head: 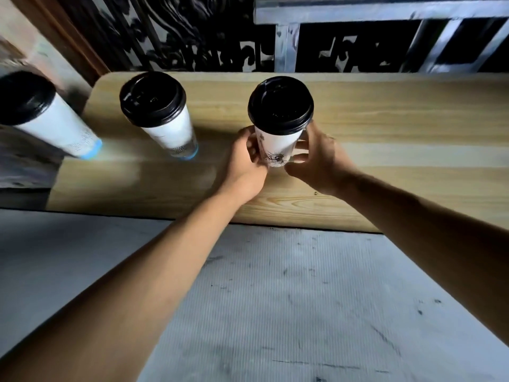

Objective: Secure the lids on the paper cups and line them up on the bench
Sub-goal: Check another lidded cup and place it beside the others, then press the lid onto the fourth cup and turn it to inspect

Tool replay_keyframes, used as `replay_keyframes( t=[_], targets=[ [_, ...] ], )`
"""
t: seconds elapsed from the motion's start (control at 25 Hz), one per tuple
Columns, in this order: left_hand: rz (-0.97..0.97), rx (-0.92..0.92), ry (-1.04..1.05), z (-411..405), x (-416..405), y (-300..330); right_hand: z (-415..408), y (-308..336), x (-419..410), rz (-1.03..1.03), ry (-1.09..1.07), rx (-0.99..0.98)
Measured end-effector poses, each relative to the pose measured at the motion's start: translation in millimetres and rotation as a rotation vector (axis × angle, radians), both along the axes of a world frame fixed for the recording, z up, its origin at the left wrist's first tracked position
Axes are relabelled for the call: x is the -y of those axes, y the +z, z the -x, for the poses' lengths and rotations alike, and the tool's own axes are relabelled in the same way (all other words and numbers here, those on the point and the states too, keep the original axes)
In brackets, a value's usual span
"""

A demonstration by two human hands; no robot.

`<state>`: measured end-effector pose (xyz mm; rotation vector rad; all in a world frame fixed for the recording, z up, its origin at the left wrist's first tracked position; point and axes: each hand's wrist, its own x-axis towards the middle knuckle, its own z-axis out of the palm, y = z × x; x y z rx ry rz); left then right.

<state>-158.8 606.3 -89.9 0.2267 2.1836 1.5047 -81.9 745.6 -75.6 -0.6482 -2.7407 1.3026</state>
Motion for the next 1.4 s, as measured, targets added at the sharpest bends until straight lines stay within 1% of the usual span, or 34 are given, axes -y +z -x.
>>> replay_keyframes(
  t=[0.04,0.16,0.24,0.32,0.4,0.52,0.68,0.84,0.92,1.0,1.08,1.16,1.2,1.28,1.32,1.4],
  targets=[
    [0.012,0.040,0.006,-1,6,-1,-5,3,1,-0.003,-0.013,0.020],
    [0.187,-0.009,-0.032,-18,36,4,-31,18,5,-0.091,-0.062,0.186],
    [0.253,-0.013,-0.072,-40,58,21,-58,35,11,-0.095,-0.063,0.277],
    [0.296,-0.072,-0.153,-71,80,49,-88,61,22,-0.091,-0.042,0.307],
    [0.326,-0.123,-0.230,-101,99,75,-122,92,35,-0.108,-0.047,0.308],
    [0.359,-0.146,-0.342,-155,120,110,-186,139,55,-0.150,-0.091,0.288],
    [0.313,-0.121,-0.565,-236,145,136,-290,190,82,-0.213,-0.157,0.262],
    [0.279,-0.088,-0.839,-312,147,133,-389,203,108,-0.246,-0.247,0.255],
    [0.315,-0.030,-0.983,-348,143,128,-433,202,126,-0.232,-0.277,0.225],
    [0.380,0.033,-1.068,-378,131,121,-463,195,146,-0.247,-0.237,0.251],
    [0.373,0.042,-1.060,-403,114,112,-481,179,155,-0.289,-0.158,0.272],
    [0.354,0.006,-0.993,-420,99,100,-487,164,153,-0.307,-0.125,0.226],
    [0.372,-0.017,-0.935,-429,93,106,-490,160,146,-0.297,-0.126,0.197],
    [0.392,-0.069,-0.803,-445,85,119,-497,159,129,-0.241,-0.137,0.165],
    [0.373,-0.075,-0.756,-451,82,126,-500,160,120,-0.194,-0.135,0.160],
    [0.334,-0.035,-0.689,-455,79,141,-506,165,99,-0.050,-0.137,0.153]
  ],
)
